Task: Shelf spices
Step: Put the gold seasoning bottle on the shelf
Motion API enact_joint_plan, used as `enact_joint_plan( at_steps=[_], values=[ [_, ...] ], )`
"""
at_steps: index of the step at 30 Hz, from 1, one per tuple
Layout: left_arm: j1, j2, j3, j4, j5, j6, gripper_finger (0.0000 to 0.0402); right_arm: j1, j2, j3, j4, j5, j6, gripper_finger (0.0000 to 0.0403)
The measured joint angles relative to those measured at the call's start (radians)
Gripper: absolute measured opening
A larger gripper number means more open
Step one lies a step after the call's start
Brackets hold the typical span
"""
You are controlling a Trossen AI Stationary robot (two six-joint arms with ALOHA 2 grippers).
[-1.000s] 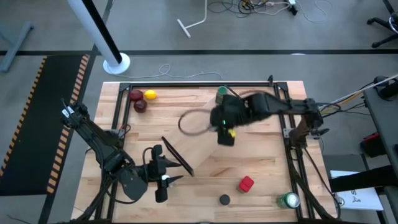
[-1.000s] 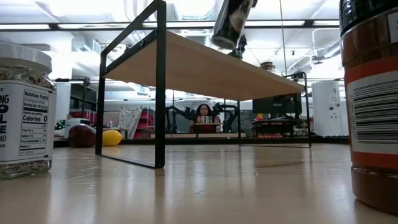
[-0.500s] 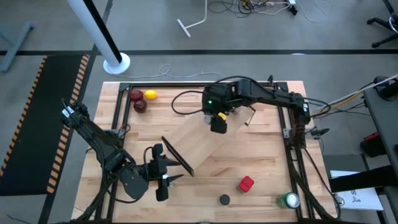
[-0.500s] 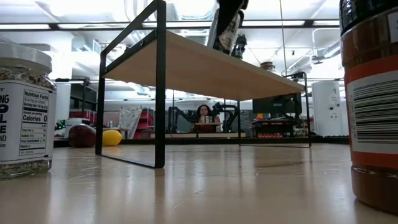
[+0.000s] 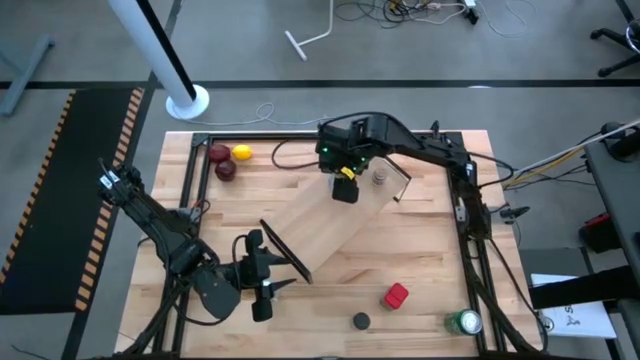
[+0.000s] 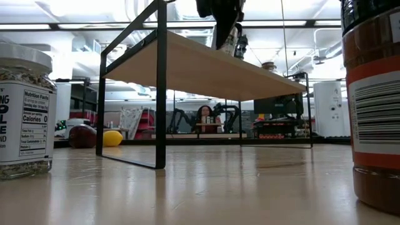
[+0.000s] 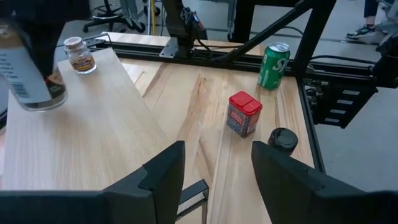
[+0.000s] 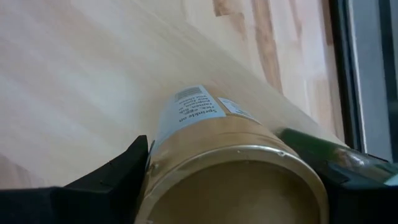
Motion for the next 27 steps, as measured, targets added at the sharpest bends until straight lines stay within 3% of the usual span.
enact_joint_plan(
  at_steps=[14, 21, 27],
  values=[
    [0.000, 0.000, 0.000, 0.003, 0.000, 0.000, 0.0177, -0.013, 0.029, 0.000, 0.021, -0.016, -0.003, 0.0260],
    [-0.001, 0.000, 0.000, 0.003, 0.009, -0.010, 0.0171, -0.012, 0.077, 0.000, 0.002, -0.003, -0.015, 0.0311],
    [-0.001, 0.000, 0.000, 0.002, 0.027, -0.013, 0.0175, -0.012, 0.055, 0.002, 0.000, 0.039, -0.029, 0.0315]
  ],
)
